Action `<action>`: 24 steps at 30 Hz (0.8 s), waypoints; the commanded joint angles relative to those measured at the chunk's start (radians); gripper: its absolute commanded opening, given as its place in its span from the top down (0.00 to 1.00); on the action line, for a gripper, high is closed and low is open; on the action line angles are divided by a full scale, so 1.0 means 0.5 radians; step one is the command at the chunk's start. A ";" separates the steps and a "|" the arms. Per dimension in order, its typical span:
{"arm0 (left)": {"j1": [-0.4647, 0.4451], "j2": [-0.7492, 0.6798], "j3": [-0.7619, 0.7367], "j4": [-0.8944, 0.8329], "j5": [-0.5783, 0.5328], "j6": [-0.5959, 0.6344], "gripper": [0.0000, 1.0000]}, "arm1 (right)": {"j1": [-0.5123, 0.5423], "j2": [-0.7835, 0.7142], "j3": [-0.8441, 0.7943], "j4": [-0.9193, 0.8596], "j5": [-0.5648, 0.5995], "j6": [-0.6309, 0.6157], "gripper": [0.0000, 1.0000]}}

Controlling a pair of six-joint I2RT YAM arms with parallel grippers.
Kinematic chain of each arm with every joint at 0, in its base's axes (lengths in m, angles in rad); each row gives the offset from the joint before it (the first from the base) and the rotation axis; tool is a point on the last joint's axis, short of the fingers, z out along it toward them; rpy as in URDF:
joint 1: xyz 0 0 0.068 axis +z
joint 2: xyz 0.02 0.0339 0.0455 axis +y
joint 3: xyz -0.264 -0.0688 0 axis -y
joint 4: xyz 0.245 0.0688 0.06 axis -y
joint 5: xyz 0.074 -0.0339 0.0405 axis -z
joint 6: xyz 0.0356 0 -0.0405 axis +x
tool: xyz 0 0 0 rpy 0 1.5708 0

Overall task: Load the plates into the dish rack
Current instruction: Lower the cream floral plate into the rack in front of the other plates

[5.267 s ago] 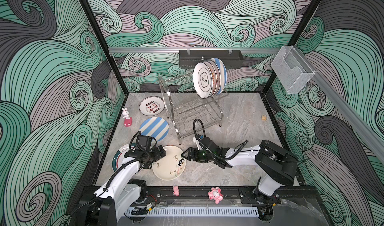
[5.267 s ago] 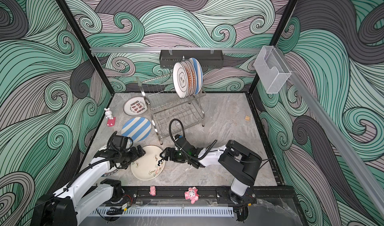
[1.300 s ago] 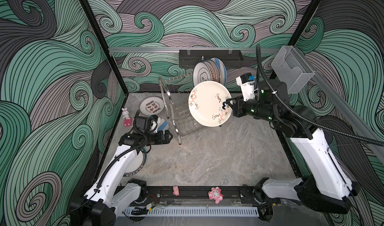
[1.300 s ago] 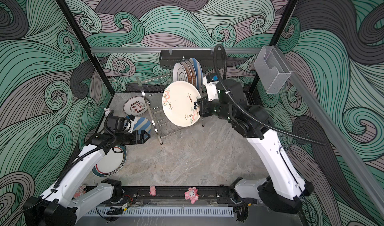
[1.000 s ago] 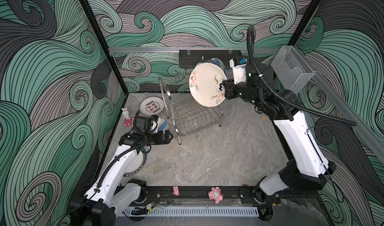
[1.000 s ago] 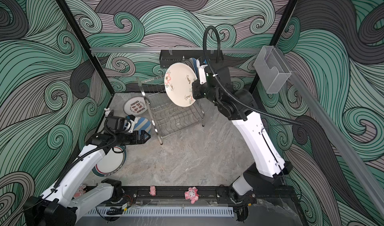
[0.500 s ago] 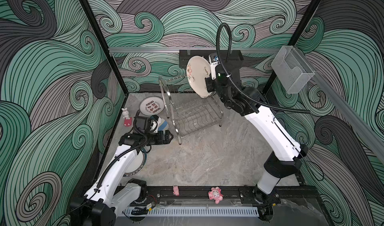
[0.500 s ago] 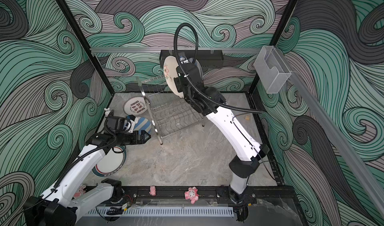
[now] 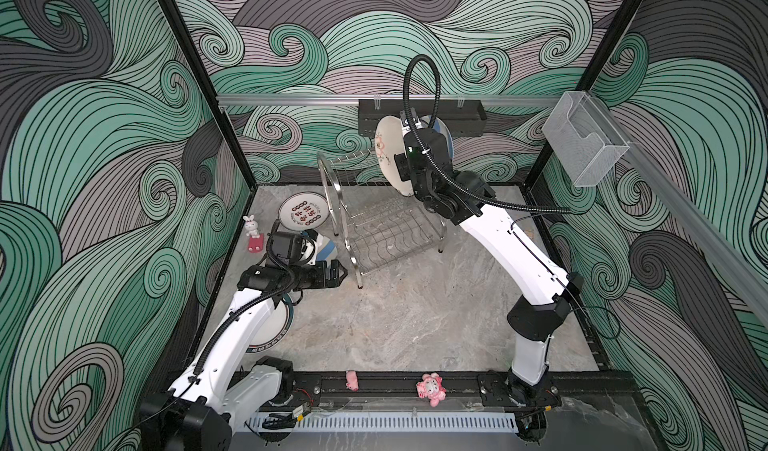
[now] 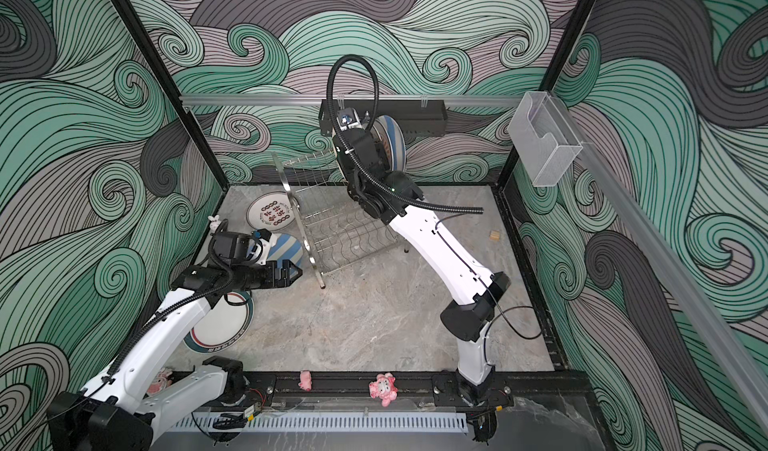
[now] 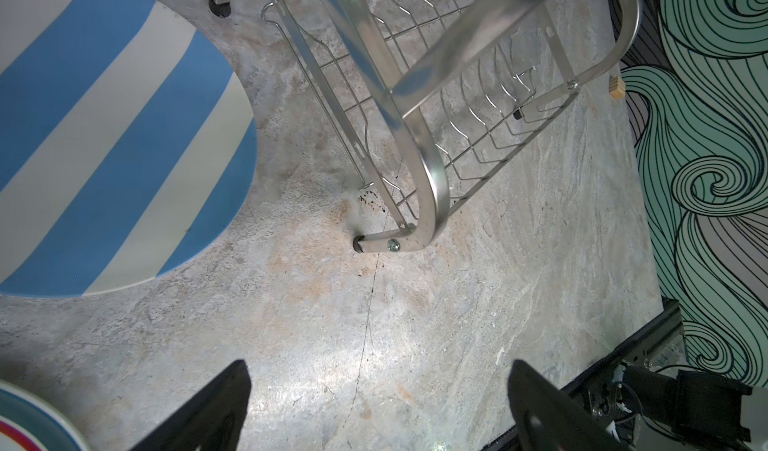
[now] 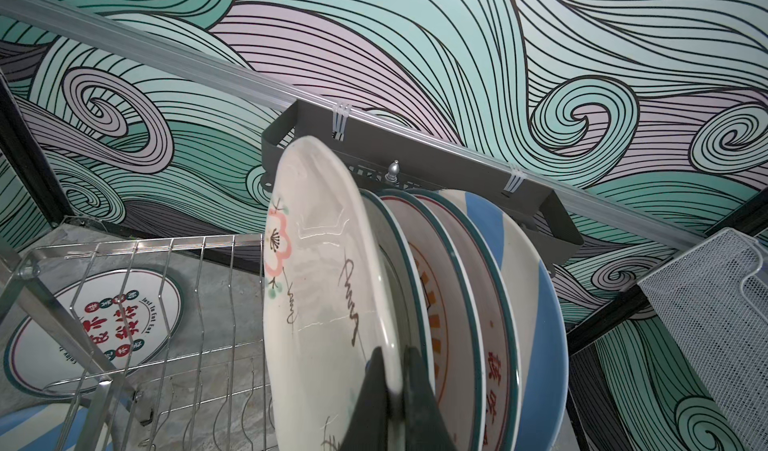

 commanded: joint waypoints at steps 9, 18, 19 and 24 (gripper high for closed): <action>0.004 0.015 0.031 0.005 0.036 0.018 0.01 | 0.004 -0.004 0.099 0.299 0.100 0.016 1.00; 0.017 0.021 0.031 0.005 0.040 0.018 0.01 | 0.004 0.030 0.082 0.255 0.087 0.065 1.00; 0.017 0.021 0.031 0.003 0.041 0.015 0.01 | 0.003 0.027 0.071 0.256 0.090 0.064 1.00; 0.023 0.021 0.029 0.005 0.040 0.014 0.01 | 0.003 -0.013 -0.052 0.274 0.105 0.073 1.00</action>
